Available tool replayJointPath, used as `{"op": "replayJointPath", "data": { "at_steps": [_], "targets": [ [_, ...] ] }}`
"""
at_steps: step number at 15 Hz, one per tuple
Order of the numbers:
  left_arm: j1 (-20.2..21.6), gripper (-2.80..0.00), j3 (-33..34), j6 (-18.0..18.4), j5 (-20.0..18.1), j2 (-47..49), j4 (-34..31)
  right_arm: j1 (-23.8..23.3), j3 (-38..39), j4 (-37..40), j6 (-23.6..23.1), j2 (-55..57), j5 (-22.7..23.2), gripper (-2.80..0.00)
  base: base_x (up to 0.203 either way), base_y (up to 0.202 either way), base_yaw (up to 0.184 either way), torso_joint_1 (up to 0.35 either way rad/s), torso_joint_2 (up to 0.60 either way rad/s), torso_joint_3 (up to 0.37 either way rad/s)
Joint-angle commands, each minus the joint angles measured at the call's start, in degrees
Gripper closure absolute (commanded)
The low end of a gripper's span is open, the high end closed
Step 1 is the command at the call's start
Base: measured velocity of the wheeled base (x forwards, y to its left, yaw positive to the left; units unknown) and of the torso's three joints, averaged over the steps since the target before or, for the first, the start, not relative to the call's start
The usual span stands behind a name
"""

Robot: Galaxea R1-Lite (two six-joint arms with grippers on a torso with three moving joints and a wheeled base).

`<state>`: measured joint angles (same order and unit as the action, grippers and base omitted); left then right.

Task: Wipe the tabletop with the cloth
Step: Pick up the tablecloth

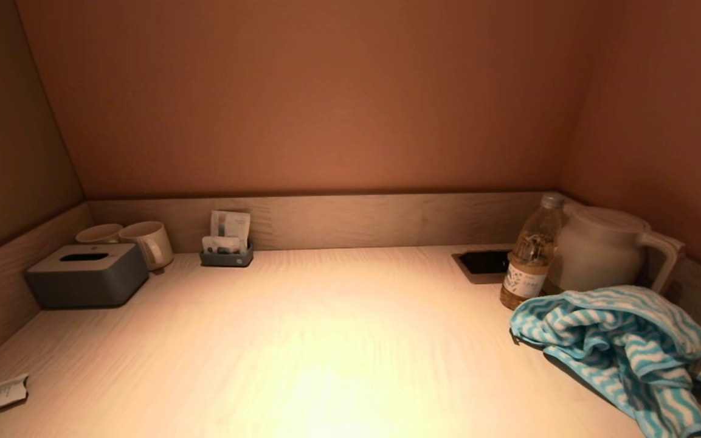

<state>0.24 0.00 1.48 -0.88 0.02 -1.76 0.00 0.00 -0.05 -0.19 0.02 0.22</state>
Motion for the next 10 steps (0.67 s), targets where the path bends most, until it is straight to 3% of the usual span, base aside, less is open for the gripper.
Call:
{"op": "replayJointPath", "data": {
  "at_steps": [1,10],
  "targets": [
    [0.0,0.0,0.0,0.0,0.0,0.0,0.0,0.0,0.0,0.0,0.0,0.0,0.0,0.0,0.0,0.0,0.0,0.0,0.0,0.0],
    [0.0,0.0,0.0,-0.7,0.2,0.0,0.3,0.0,0.0,0.0,-0.3,0.0,0.1,0.0,0.0,0.0,0.0,0.0,0.0,0.0]
  ]
}}
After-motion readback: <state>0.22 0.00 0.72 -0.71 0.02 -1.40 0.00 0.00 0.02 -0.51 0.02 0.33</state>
